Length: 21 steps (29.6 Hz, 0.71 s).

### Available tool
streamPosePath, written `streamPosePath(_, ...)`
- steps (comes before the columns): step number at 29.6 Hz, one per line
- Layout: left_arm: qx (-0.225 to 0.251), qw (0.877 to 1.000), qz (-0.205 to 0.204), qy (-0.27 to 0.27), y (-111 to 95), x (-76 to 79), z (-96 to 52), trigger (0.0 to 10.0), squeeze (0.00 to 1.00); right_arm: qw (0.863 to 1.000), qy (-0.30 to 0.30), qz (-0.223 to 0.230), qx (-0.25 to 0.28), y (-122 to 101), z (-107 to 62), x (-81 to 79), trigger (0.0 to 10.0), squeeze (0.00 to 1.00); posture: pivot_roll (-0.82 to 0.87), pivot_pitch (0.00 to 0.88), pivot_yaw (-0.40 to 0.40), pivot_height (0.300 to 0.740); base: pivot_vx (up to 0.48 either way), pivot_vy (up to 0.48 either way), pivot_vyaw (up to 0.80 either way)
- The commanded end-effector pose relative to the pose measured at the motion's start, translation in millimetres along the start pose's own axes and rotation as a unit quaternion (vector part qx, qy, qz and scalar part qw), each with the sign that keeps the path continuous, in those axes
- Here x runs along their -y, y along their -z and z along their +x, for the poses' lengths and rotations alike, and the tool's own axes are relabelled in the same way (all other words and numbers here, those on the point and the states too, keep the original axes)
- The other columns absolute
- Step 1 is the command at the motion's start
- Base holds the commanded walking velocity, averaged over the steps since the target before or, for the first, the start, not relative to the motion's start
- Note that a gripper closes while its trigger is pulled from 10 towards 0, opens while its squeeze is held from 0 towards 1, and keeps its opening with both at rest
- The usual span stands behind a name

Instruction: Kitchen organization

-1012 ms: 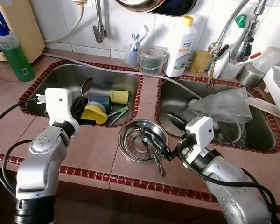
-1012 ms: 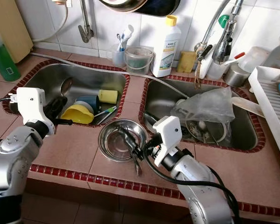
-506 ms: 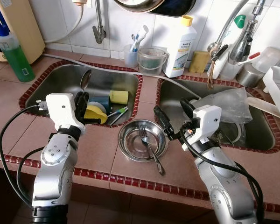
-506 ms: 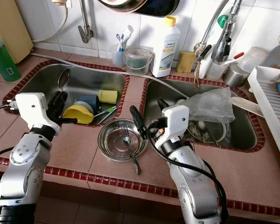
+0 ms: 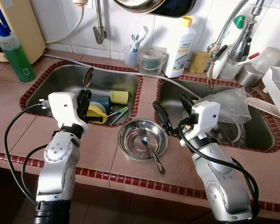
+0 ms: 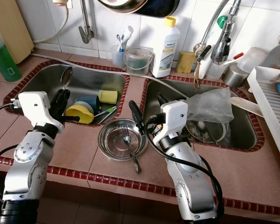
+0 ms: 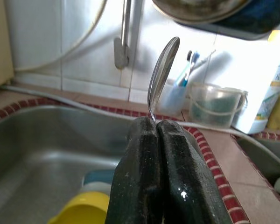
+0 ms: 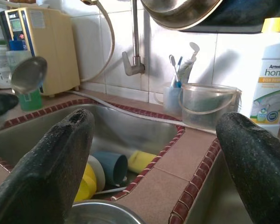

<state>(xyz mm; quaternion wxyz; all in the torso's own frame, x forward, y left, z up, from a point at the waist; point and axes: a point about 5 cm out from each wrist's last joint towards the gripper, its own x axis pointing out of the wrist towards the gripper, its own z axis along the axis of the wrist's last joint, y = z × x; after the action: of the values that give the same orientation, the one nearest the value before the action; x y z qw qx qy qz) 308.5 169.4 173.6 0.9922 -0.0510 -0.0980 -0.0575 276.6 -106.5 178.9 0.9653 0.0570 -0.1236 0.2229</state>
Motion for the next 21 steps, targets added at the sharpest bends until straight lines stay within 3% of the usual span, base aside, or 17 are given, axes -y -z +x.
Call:
streamPosePath(1, -0.004, 1.000, -0.004, 0.008, 0.3, 1.4, 4.3, 10.0, 0.00, 1.000, 0.008, -0.004, 0.007, -2.7, 0.8, 3.1, 10.0, 0.00, -0.03, 0.051, -0.034, 0.740, 0.000, 0.000, 0.00)
streamPosePath(9, -0.004, 0.999, 0.015, 0.045, -5.5, 8.5, 36.1, 10.0, 0.00, 1.000, -0.025, 0.010, -0.008, -3.3, -4.5, -9.7, 10.0, 0.00, -0.06, 0.090, -0.022, 0.740, 0.000, 0.000, 0.00)
streamPosePath(11, -0.004, 0.999, 0.017, 0.051, -6.4, 9.1, 37.8, 10.0, 0.00, 1.000, -0.027, 0.010, -0.010, -3.3, -5.7, -10.9, 10.0, 0.00, -0.06, 0.090, -0.022, 0.740, 0.000, 0.000, 0.00)
streamPosePath(18, -0.006, 0.996, 0.035, 0.085, -11.4, 9.6, 55.9, 10.0, 0.00, 0.996, -0.071, 0.017, -0.043, -4.1, -27.7, -27.1, 10.0, 0.00, -0.10, 0.143, -0.015, 0.740, 0.000, 0.000, 0.00)
streamPosePath(21, -0.022, 0.992, 0.050, 0.112, -6.1, 12.9, 63.9, 10.0, 0.00, 0.992, -0.094, 0.036, -0.070, -8.4, -47.9, -38.9, 10.0, 0.00, -0.14, 0.195, -0.005, 0.740, 0.000, 0.000, 0.00)
